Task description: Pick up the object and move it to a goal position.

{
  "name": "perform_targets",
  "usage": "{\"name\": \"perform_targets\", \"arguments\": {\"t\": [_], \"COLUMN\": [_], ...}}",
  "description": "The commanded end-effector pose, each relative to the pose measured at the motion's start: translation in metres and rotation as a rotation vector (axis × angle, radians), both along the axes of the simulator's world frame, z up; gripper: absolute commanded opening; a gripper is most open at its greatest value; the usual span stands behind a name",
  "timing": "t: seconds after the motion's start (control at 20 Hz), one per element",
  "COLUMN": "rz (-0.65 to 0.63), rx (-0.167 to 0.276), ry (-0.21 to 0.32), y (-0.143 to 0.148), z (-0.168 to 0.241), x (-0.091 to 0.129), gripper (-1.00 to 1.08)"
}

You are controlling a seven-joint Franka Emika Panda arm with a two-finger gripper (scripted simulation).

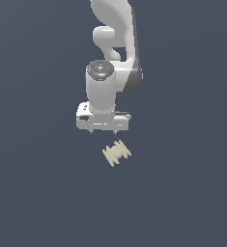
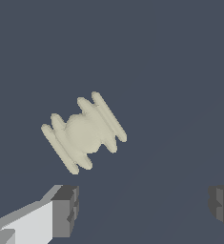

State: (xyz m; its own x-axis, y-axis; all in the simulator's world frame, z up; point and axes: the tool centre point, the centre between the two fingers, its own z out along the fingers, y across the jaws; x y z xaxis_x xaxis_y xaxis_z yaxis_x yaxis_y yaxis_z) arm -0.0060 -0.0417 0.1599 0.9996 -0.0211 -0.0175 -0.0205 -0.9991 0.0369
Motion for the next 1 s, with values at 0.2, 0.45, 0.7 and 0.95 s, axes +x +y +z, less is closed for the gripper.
{"name": "perform_targets", "arguments": {"t": [0.2, 0.45, 0.7, 0.95], "rz": [-0.030, -0.093, -0.190, -0.317], "rx": [0.002, 0.006, 0.010, 0.015], "ry": [-0.001, -0.004, -0.008, -0.013], "y": [0.003, 0.007, 0.013, 0.021], "z": [-0.003, -0.009, -0.018, -0.030], "x": [0.001, 0.003, 0.007, 0.011], "gripper": [1.00, 1.00, 1.00, 1.00]}}
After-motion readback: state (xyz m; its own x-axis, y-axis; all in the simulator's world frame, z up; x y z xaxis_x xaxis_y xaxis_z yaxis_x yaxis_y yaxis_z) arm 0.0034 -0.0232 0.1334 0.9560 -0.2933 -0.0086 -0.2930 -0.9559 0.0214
